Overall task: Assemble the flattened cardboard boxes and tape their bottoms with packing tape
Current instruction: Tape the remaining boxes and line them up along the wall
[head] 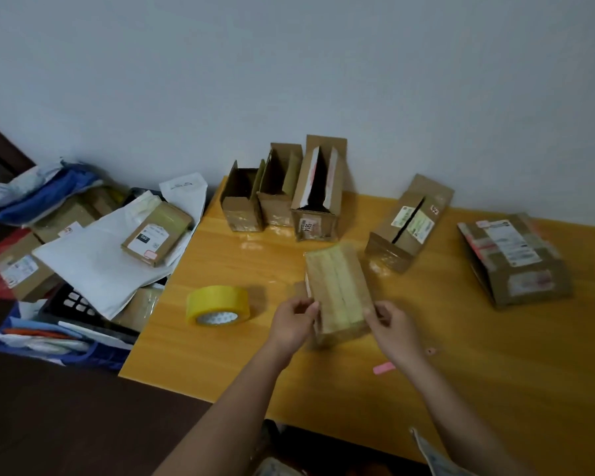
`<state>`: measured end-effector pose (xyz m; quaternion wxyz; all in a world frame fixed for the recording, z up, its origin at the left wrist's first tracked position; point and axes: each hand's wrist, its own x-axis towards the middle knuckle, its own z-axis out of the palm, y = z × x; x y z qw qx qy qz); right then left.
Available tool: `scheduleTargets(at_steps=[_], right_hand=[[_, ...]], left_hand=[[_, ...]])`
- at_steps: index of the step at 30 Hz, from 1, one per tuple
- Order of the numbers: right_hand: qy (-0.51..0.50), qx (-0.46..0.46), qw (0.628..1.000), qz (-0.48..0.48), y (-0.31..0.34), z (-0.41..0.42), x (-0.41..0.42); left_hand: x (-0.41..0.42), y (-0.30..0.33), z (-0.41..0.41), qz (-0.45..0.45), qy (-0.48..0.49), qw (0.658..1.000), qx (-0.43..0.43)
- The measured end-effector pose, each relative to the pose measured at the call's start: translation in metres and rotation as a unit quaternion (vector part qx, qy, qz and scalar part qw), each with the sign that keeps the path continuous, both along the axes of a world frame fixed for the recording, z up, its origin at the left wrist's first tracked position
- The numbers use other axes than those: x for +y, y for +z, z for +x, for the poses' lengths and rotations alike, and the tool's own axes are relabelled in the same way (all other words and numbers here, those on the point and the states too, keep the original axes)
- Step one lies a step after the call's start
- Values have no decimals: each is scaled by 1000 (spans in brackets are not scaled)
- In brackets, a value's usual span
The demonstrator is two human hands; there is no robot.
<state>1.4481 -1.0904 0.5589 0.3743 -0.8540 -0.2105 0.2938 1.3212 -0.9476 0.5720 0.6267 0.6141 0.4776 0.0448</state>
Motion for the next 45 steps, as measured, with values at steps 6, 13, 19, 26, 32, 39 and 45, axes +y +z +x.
scheduleTargets(at_steps=[6, 13, 19, 26, 32, 39, 45], right_hand=[[-24, 64, 998, -14, 4, -3, -5], [-17, 12, 999, -40, 1, 2, 4], [9, 13, 1000, -13, -7, 9, -1], [27, 6, 999, 17, -7, 6, -9], [41, 19, 999, 8, -4, 9, -9], [29, 30, 999, 22, -9, 8, -11], [81, 9, 994, 67, -12, 14, -16]], left_hand=[[-19, -3, 4, 23, 60, 998, 3], [-31, -10, 14, -12, 163, 987, 8], [-27, -14, 10, -43, 167, 985, 27], [-26, -6, 9, 154, 149, 971, 109], [-46, 0, 14, 236, 126, 958, 101], [-54, -4, 12, 191, 173, 963, 77], [-60, -9, -6, 201, 94, 975, -6]])
